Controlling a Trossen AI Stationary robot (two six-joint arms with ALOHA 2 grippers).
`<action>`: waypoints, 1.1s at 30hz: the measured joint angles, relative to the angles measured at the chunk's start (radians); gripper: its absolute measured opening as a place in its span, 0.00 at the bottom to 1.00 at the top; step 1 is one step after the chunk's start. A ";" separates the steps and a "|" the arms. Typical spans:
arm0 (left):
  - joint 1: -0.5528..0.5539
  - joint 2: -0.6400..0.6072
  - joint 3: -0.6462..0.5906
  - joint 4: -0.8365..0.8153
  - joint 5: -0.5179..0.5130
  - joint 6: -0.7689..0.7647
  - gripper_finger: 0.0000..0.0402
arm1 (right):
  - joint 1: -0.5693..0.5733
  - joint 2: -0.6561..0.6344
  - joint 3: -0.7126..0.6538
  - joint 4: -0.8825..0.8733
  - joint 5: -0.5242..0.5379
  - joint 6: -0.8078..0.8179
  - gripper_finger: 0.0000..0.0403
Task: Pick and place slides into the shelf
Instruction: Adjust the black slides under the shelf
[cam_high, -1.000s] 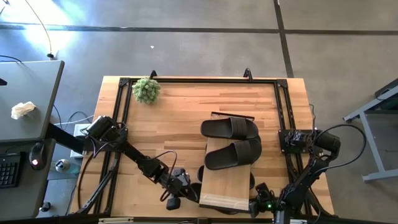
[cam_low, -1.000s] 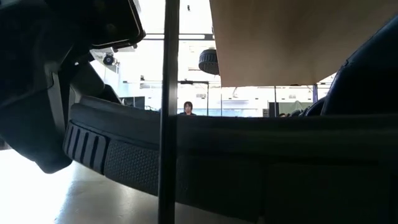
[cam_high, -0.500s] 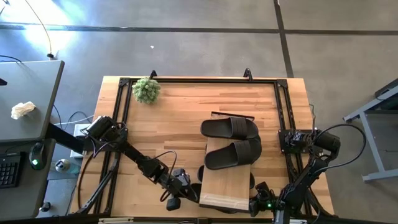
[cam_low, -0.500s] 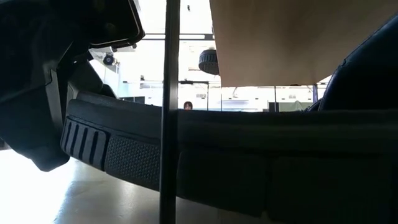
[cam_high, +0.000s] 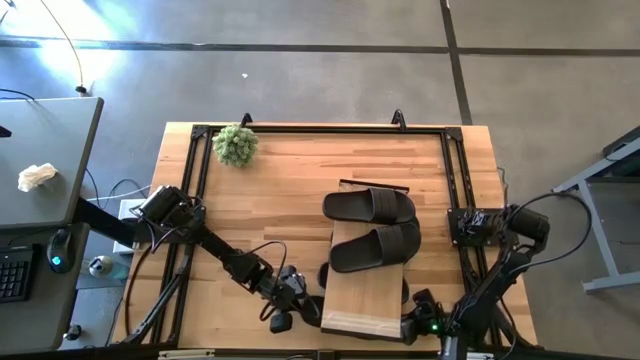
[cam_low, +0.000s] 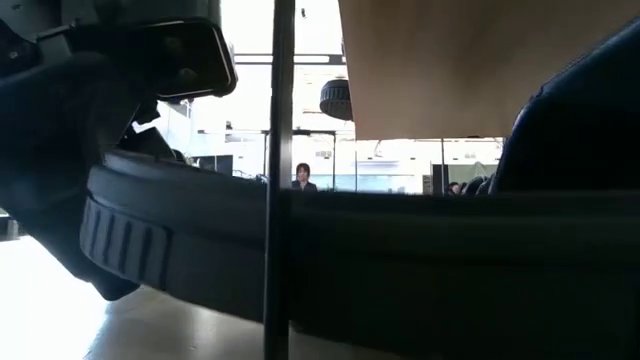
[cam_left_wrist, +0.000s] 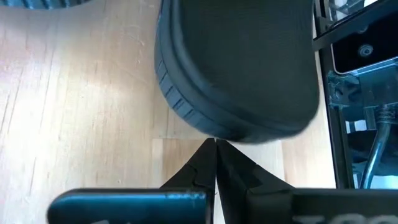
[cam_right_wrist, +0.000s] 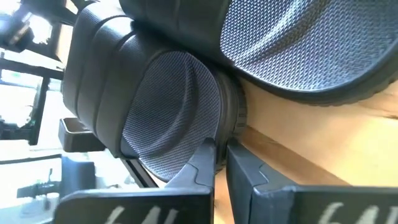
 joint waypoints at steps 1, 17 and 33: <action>0.000 0.000 0.000 0.000 0.000 0.000 0.00 | 0.002 -0.009 0.000 -0.018 -0.011 0.000 0.00; -0.001 0.000 0.000 -0.023 0.003 -0.033 0.00 | 0.021 -0.091 0.000 -0.159 -0.114 0.003 0.00; -0.002 0.000 0.000 0.162 0.005 -0.049 0.00 | 0.022 -0.091 0.000 -0.180 -0.132 0.002 0.00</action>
